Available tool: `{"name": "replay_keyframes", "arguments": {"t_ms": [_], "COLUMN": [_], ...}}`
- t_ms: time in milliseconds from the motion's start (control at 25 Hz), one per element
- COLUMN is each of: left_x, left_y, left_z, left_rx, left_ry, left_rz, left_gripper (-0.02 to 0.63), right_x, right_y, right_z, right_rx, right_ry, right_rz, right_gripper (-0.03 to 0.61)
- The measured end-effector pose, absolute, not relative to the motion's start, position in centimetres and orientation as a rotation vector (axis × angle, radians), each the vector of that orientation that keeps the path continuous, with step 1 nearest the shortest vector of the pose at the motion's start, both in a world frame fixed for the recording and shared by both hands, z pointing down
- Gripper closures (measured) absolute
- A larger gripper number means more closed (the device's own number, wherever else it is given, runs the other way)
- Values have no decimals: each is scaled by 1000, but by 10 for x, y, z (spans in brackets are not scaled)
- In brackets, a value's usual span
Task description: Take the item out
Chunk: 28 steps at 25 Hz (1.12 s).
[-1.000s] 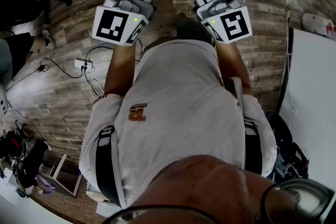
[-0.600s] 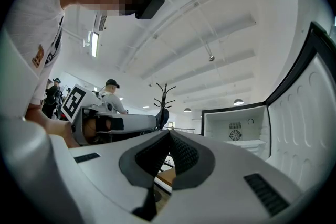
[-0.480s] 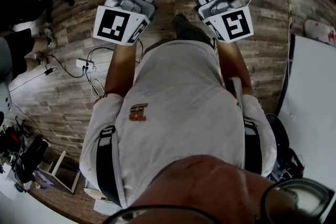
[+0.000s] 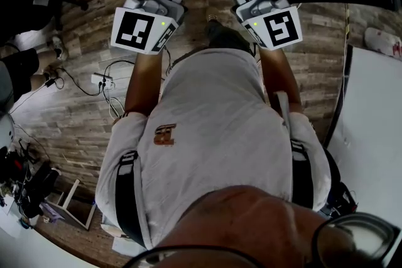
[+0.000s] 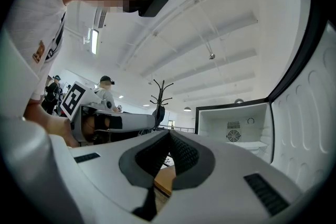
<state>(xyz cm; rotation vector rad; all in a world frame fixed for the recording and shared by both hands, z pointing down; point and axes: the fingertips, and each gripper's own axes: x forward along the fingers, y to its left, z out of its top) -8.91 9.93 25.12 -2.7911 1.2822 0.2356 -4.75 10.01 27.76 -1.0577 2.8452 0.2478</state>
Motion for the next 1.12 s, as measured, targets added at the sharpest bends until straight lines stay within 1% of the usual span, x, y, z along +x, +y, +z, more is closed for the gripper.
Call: {"name": "replay_keyframes", "arguments": {"t_ms": [800, 1120], "left_x": [-64, -62], "left_y": [-56, -104], "left_z": [266, 268], "left_rx": [-2767, -2750], "left_ry": [1329, 1356], "left_rz": [169, 148], "left_gripper": [595, 595], "right_x": [-21, -24], "right_y": [-57, -106], "right_z": [288, 274], "right_rx": [-1022, -989], "right_ry": [2854, 2815], "right_rz": [241, 264], "right_gripper": [545, 545]}}
